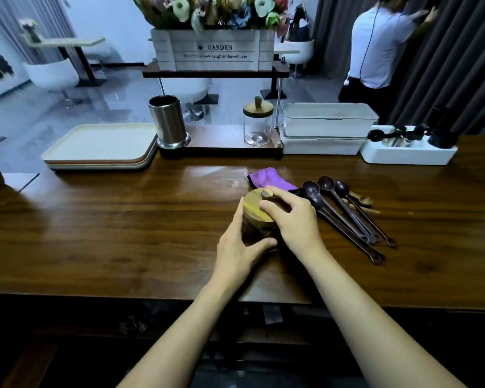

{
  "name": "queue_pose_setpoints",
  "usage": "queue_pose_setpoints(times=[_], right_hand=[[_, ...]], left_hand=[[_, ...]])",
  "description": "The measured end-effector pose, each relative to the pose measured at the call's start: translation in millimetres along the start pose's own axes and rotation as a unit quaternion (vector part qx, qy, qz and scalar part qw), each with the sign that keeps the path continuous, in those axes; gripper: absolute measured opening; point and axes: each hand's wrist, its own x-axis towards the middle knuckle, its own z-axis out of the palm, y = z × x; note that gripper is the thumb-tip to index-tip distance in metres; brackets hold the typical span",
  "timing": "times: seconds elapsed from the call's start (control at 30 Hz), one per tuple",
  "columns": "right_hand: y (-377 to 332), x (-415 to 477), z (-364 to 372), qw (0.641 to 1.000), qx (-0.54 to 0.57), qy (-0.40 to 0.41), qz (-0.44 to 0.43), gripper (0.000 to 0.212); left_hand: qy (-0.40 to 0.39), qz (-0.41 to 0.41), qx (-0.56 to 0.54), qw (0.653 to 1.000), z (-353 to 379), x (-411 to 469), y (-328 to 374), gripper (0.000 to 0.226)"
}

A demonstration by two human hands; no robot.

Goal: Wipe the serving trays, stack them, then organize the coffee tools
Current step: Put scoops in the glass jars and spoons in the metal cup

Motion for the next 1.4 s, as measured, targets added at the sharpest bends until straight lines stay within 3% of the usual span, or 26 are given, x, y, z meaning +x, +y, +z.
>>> queue_pose_setpoints(times=[0.2,0.6,0.93,1.1,1.2,1.4], right_hand=[[-5.8,4.3,0.4,1.0,-0.02,-0.009,-0.008,0.031],[-6.2,5.7,-7.4,1.0,-0.005,-0.021,-0.022,0.033],[-0.3,3.7,-2.7,0.997,0.071,0.004,-0.003,0.025],[-17.9,23.3,-14.6,0.982,0.18,0.058,-0.029,0.019],[-28.1,36.0,-30.8,0.983,0.156,0.078,-0.053,0.021],[15.8,-0.9,-54.2,0.993,0.061,0.099,0.027,0.023]], left_hand=[[0.013,0.005,0.023,1.0,-1.0,-0.2,5.4,0.101],[0.007,-0.002,0.041,0.999,-1.1,-2.3,11.5,0.102],[-0.003,-0.002,0.025,1.0,-1.4,-0.2,7.1,0.102],[0.001,-0.004,0.031,0.999,-2.9,-0.8,6.4,0.105],[-0.002,-0.004,0.03,1.0,-3.5,-1.4,5.2,0.105],[0.005,-0.006,0.025,1.0,-4.7,0.1,3.3,0.107]])
